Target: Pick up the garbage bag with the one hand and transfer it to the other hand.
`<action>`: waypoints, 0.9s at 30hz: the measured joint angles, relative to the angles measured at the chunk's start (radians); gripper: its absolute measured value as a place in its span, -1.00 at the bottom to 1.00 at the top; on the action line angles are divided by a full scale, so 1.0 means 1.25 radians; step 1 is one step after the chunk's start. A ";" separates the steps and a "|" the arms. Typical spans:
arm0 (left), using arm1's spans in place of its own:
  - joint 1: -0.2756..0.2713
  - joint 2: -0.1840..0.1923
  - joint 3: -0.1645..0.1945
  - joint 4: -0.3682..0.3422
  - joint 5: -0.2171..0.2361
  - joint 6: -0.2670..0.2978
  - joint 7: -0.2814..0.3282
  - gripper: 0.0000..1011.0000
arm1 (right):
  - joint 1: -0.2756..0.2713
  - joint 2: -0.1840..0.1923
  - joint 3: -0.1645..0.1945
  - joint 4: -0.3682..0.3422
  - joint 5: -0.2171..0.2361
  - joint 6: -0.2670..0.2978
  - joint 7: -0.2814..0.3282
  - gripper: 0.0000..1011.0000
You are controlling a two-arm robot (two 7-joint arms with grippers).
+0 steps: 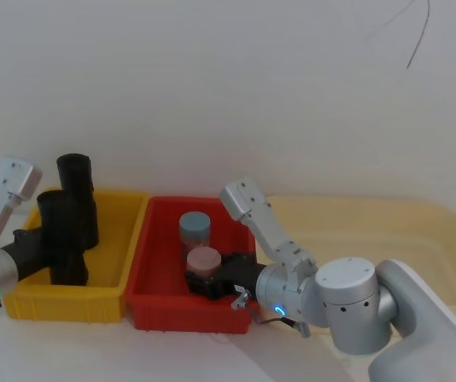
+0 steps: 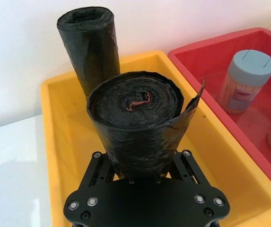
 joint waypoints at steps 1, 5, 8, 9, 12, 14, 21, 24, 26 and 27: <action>0.000 0.000 0.000 0.000 0.000 0.000 0.000 -0.14 | 0.000 0.000 0.000 0.000 0.000 0.000 0.000 0.32; 0.000 0.000 0.000 0.000 0.000 0.000 0.000 -0.14 | 0.000 0.000 0.000 0.001 0.000 0.000 0.000 0.32; 0.000 0.000 0.000 0.000 0.000 0.000 0.000 -0.14 | 0.000 -0.001 0.001 0.001 -0.001 0.000 0.000 0.32; 0.000 0.000 0.000 0.000 0.000 0.000 0.000 -0.14 | 0.000 -0.001 0.001 0.001 -0.001 0.000 -0.001 0.32; 0.000 0.000 0.000 0.000 0.000 0.000 0.000 -0.14 | 0.000 -0.001 0.001 0.001 -0.001 0.000 -0.001 0.32; 0.000 0.000 0.000 0.000 0.000 0.000 0.000 -0.14 | 0.000 -0.001 0.001 0.001 -0.001 0.000 -0.001 0.32; 0.000 0.000 0.000 0.000 0.000 0.000 0.000 -0.14 | -0.009 0.002 0.009 -0.011 -0.001 -0.004 -0.001 0.32; 0.000 0.000 0.000 0.000 0.000 0.000 0.000 -0.14 | -0.015 0.004 0.016 -0.021 0.002 -0.012 -0.001 0.32; 0.000 0.000 0.000 0.000 0.000 0.000 0.000 -0.14 | -0.023 0.007 0.024 -0.035 0.008 -0.018 -0.001 0.32; 0.000 0.000 0.000 0.000 0.000 0.000 0.000 -0.14 | -0.026 0.007 0.026 -0.040 0.011 -0.022 -0.001 0.32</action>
